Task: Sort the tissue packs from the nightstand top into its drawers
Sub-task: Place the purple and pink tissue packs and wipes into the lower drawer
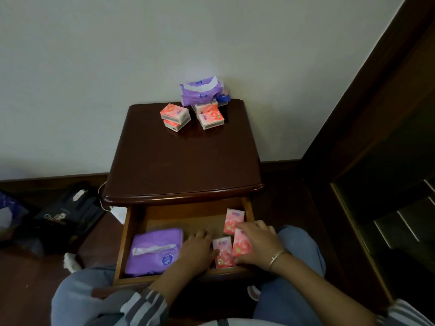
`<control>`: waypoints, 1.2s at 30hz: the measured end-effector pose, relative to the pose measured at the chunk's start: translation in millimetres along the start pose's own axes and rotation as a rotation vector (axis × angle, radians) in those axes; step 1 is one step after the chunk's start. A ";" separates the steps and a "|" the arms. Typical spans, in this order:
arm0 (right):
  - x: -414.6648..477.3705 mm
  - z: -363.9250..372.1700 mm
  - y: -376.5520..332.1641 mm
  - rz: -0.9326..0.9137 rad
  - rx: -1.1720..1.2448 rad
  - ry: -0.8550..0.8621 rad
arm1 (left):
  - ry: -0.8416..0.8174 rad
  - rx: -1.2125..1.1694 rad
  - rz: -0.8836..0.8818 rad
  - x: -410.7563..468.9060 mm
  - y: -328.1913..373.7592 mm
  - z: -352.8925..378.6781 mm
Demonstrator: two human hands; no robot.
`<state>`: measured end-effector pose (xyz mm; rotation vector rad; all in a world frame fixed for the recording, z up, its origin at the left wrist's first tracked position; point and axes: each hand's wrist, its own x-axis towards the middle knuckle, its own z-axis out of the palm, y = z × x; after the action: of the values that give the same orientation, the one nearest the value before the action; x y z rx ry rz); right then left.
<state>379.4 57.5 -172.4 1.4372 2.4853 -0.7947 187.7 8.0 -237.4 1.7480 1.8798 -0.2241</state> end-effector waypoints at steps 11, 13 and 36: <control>-10.4 -18.2 28.1 0.167 0.414 0.223 | 0.080 -0.613 -0.051 -0.8 47.4 -3.9; -17.3 -21.2 36.2 0.212 0.473 0.242 | 0.098 -0.869 -0.134 -0.2 55.3 -5.5; -15.2 -30.0 30.3 0.088 0.316 0.217 | 0.094 -0.635 -0.159 35.3 59.7 -30.4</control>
<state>416.6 73.6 -152.1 1.8116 2.5125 -1.1080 236.5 61.4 -215.1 1.1956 1.8787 0.3684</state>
